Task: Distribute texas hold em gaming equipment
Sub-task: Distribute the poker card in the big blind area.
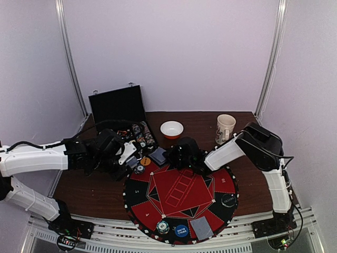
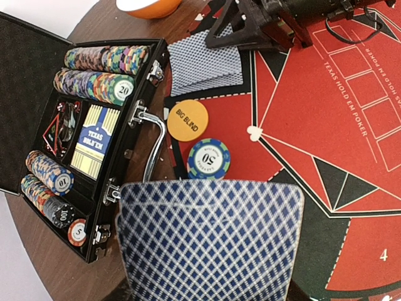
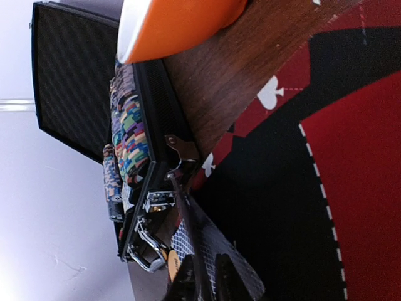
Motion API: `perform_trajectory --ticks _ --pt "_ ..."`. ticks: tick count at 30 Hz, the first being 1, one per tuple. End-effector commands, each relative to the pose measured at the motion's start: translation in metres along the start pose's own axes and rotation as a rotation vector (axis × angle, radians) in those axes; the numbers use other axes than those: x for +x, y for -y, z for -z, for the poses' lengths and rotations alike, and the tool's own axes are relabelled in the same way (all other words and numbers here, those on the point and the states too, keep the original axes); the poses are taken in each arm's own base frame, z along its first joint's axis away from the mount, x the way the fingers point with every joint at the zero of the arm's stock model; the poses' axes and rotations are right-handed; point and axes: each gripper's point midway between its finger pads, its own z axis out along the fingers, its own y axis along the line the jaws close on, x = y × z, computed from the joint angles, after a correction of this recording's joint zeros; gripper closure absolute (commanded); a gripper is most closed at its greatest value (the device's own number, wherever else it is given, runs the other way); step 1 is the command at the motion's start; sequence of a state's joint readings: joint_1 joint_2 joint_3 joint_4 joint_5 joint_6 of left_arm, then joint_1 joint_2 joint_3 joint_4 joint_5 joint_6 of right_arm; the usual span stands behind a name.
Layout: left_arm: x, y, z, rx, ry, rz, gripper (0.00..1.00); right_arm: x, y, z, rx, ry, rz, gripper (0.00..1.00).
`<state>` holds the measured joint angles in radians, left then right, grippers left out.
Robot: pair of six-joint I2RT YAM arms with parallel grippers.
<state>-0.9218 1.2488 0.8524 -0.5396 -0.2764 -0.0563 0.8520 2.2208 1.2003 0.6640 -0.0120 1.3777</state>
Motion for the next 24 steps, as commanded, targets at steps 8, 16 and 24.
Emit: perform_trajectory --ticks 8,16,24 --pt "-0.016 -0.007 0.009 -0.009 0.065 0.007 0.48 -0.011 -0.012 0.012 0.021 0.040 0.079 0.54" --pt "-0.016 -0.007 0.010 -0.006 0.069 0.004 0.48 -0.026 -0.027 0.034 0.022 0.099 0.131 0.37" --pt "-0.019 -0.007 0.012 -0.003 0.077 -0.009 0.47 -0.036 -0.038 0.055 0.038 0.128 0.184 0.06"
